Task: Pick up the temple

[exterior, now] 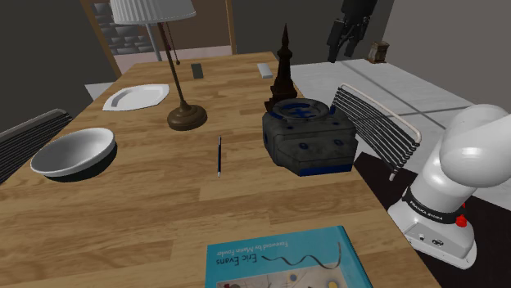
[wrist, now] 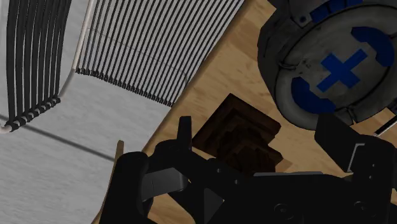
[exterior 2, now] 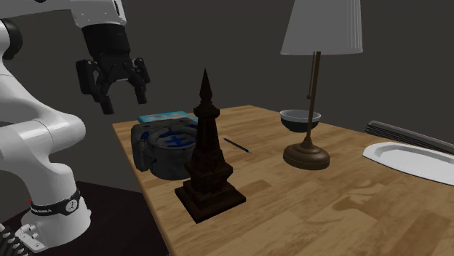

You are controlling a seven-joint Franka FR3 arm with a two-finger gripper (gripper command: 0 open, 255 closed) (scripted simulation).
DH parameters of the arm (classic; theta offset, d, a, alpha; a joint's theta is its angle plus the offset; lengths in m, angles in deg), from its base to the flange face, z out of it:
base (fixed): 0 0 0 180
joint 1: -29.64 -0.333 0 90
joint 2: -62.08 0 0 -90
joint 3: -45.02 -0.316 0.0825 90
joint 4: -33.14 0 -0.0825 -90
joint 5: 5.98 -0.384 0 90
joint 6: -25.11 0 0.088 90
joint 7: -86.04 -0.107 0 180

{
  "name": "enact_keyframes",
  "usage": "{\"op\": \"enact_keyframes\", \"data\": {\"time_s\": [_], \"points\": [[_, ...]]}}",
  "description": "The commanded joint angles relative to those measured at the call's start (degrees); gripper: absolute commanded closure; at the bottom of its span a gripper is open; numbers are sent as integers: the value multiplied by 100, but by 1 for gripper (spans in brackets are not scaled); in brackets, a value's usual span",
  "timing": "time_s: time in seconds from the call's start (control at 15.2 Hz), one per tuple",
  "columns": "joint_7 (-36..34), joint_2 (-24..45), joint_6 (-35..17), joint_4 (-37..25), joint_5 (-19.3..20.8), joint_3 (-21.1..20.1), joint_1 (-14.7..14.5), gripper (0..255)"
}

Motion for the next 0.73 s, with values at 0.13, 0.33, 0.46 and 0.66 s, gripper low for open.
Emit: {"op": "enact_keyframes", "data": {"time_s": [0.13,0.33,0.46,0.66], "points": [[-482,281,-296,-166,19,-277,71,0],[-1217,753,-676,-498,131,-682,215,0],[-1717,1094,-879,-775,263,-947,336,0],[-2492,1641,-1093,-1275,557,-1332,537,0]]}}
